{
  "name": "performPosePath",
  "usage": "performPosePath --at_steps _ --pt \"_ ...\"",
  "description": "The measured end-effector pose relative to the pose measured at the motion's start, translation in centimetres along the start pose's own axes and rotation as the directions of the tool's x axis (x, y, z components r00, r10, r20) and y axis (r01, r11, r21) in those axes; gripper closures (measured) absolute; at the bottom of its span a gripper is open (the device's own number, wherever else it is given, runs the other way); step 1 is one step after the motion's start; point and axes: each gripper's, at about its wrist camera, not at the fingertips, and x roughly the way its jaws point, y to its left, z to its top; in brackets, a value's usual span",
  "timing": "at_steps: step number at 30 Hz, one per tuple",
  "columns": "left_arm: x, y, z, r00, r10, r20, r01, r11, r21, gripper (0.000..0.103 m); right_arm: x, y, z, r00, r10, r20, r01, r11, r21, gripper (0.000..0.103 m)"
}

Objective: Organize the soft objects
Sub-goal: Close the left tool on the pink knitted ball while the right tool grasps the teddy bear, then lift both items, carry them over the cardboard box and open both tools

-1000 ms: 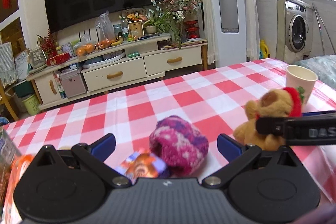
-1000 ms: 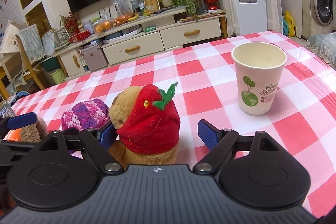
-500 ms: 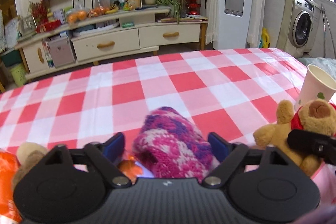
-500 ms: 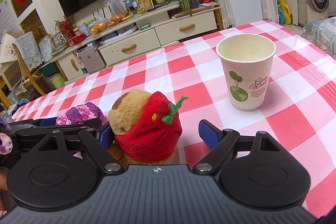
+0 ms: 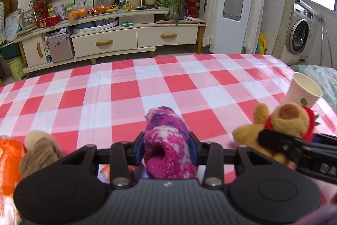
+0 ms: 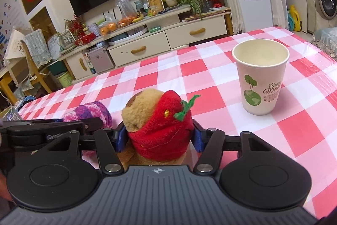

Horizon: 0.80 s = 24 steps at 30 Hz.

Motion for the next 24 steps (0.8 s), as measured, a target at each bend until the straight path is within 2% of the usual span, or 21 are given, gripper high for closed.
performPosePath --at_steps 11,17,24 --pt "-5.1 1.2 -2.0 0.999 -0.034 -0.007 0.034 0.998 -0.059 0.065 0.0 -0.4 0.0 1.000 0.026 -0.004 -0.026 1.000 0.011 0.031" --pt "-5.6 2.4 -2.7 0.998 -0.061 -0.022 0.058 0.993 -0.103 0.065 0.1 -0.1 0.0 1.000 0.021 0.001 -0.021 1.000 -0.018 0.031" --pt "-7.0 3.9 -3.2 0.997 -0.071 0.010 0.072 0.990 -0.120 0.065 0.5 0.7 0.0 1.000 0.020 -0.002 -0.020 0.999 -0.038 0.032"
